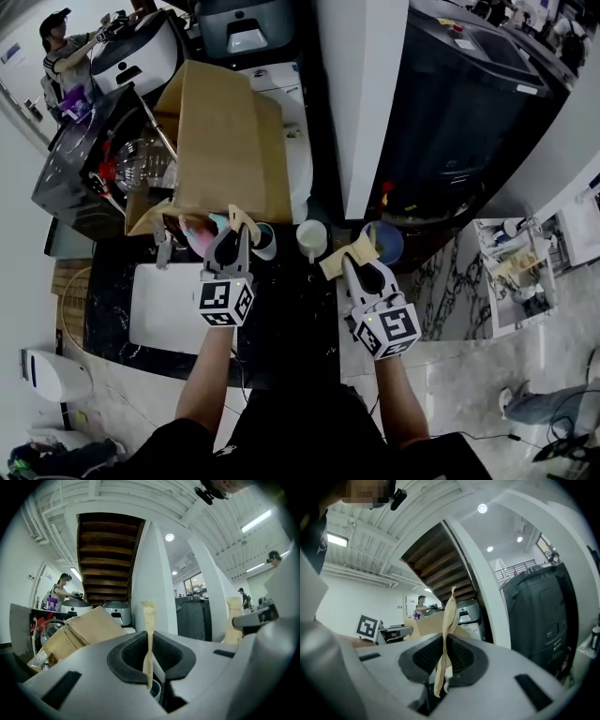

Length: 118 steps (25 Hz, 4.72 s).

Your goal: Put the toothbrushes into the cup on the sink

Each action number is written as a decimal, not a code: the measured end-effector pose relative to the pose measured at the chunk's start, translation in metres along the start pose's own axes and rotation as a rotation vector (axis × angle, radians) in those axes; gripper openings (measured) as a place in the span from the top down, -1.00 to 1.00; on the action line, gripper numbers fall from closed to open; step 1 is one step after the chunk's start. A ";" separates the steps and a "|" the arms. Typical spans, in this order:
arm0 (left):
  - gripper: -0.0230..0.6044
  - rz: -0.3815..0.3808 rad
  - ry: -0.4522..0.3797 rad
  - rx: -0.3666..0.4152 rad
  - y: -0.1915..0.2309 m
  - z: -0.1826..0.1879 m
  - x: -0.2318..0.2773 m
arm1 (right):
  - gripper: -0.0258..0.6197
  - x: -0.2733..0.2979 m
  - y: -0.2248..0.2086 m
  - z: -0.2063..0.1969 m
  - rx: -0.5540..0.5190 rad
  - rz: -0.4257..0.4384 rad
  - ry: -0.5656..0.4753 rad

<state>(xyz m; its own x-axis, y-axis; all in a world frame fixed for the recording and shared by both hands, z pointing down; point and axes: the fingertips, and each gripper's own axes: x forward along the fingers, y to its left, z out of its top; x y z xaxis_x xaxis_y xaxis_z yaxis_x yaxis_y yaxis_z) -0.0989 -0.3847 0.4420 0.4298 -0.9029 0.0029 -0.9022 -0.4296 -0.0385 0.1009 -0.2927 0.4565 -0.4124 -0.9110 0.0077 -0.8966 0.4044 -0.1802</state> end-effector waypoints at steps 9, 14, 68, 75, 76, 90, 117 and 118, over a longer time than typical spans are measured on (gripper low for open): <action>0.84 -0.012 0.065 -0.032 0.008 -0.040 0.018 | 0.83 0.018 0.002 -0.013 0.009 -0.007 0.035; 0.84 -0.023 0.095 -0.050 0.008 -0.059 0.022 | 0.83 0.026 0.000 -0.022 0.015 -0.008 0.059; 0.32 -0.055 0.255 0.067 -0.018 -0.095 -0.006 | 0.83 0.037 -0.003 -0.007 -0.008 0.031 0.037; 0.51 -0.040 0.225 0.040 -0.025 -0.077 -0.030 | 0.83 0.030 0.003 0.003 -0.058 0.047 0.032; 0.55 -0.039 0.219 0.034 -0.025 -0.073 -0.033 | 0.83 0.029 0.005 0.005 -0.066 0.050 0.031; 0.92 -0.001 0.158 -0.012 -0.034 -0.047 -0.050 | 0.83 0.037 0.017 0.029 -0.165 0.077 0.030; 0.92 -0.115 0.203 -0.058 -0.046 -0.075 -0.018 | 0.83 0.114 -0.008 -0.020 -0.260 0.068 0.121; 0.92 -0.116 0.203 -0.056 -0.045 -0.076 -0.018 | 0.83 0.117 -0.009 -0.023 -0.264 0.065 0.127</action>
<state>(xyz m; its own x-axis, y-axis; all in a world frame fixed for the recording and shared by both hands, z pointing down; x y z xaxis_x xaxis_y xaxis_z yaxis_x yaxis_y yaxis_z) -0.0688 -0.3507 0.5199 0.5194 -0.8294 0.2056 -0.8504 -0.5253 0.0294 0.0572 -0.4013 0.4819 -0.4722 -0.8718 0.1304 -0.8717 0.4838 0.0777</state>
